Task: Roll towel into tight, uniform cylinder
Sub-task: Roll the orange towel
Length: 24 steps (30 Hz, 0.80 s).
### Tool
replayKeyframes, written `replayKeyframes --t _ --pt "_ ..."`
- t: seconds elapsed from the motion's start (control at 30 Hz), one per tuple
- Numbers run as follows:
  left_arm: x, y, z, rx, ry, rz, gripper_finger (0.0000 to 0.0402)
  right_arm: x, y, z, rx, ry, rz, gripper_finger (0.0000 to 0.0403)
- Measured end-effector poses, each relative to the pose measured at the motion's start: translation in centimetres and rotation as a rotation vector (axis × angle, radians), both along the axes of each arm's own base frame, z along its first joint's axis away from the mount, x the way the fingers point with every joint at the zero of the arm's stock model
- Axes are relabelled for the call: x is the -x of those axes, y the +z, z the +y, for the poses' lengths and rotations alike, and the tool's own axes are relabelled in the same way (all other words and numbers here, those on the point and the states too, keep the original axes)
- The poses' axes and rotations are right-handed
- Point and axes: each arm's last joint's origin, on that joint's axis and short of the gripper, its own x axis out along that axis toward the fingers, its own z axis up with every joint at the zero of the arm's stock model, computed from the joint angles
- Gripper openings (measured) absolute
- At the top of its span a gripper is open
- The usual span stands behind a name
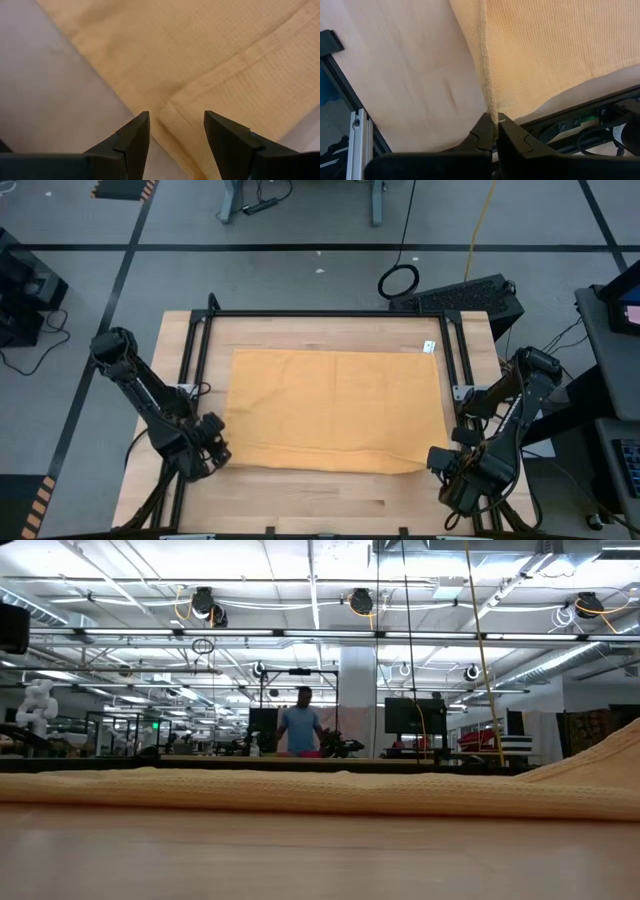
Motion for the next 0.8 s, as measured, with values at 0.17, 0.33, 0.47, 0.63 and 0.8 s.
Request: replayKeyframes --t 0.17,0.33,0.47,0.63,0.8 --pt "-0.1 -0.1 -0.5 0.054 -0.027 0.016 0.0192 0.0 0.0 0.0 0.007 0.002 -0.011 0.0000" --pt "-0.3 -0.1 -1.3 0.063 -0.137 -0.029 0.0117 -0.2 0.0 0.0 0.025 0.008 -0.052 0.0000" --pt "-0.4 -0.3 -1.9 0.078 -0.177 -0.049 0.0016 -0.2 0.0 0.0 0.036 0.012 -0.069 0.0000" --pt "-0.2 -0.1 -3.4 0.093 -0.326 -0.138 0.0007 -0.2 0.0 0.0 0.037 0.010 -0.071 0.0000" --pt "0.2 1.5 -6.1 -0.014 -0.564 -0.353 0.0005 -0.1 0.0 0.0 0.052 0.017 -0.096 0.0000"
